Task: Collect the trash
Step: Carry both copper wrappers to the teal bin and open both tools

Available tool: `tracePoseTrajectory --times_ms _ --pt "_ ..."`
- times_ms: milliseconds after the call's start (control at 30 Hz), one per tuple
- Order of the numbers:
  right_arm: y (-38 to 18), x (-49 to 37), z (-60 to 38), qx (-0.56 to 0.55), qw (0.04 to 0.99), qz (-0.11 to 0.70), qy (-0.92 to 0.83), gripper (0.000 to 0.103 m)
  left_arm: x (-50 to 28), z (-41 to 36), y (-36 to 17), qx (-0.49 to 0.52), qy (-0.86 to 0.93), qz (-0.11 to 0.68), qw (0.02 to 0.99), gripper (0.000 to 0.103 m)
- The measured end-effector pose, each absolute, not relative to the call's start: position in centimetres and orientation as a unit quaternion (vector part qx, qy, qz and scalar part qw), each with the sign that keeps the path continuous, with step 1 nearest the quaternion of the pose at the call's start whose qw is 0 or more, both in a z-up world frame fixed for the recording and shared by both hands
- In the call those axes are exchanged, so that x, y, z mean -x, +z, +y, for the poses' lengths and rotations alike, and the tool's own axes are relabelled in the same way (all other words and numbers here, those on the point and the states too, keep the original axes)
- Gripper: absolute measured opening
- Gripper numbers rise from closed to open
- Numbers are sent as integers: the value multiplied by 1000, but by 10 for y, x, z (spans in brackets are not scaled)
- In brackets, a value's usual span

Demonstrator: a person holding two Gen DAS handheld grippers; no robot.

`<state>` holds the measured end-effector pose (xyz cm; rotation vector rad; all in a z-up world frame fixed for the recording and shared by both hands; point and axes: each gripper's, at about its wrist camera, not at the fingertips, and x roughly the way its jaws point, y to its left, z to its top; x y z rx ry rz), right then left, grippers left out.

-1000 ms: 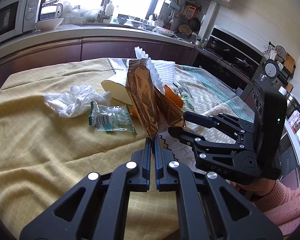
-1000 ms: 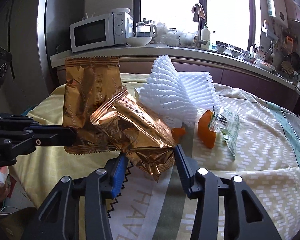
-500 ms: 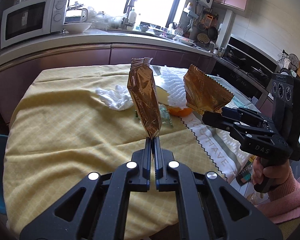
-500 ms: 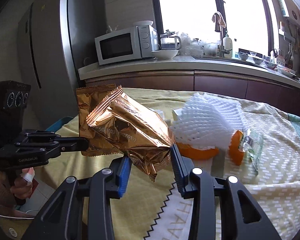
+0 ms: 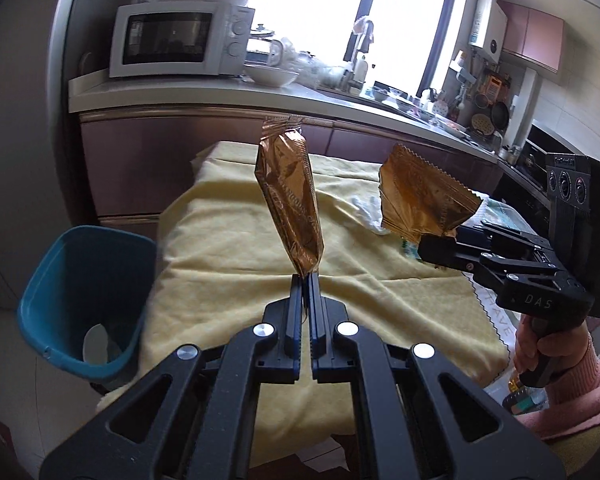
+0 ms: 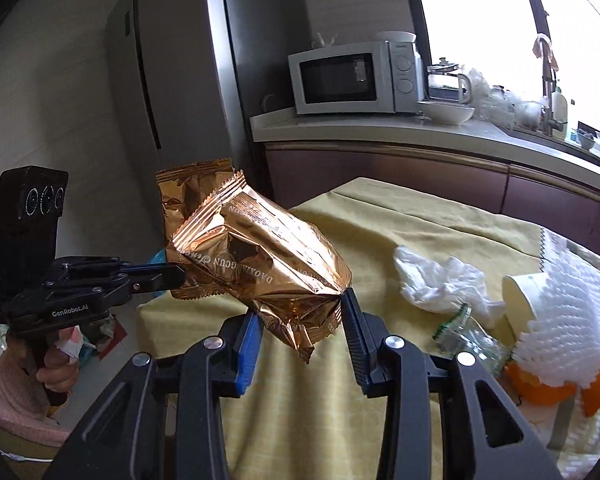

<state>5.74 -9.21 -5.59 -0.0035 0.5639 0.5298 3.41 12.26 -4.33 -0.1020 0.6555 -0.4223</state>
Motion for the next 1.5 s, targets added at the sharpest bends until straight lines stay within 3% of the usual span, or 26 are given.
tracePoseTrajectory --times_ms 600,1500 --pt "-48 -110 29 45 875 297 380 37 -46 256 -54 92 -50 329 938 3" --pt "-100 -201 114 27 822 413 390 38 -119 280 -118 130 -5 397 908 4"
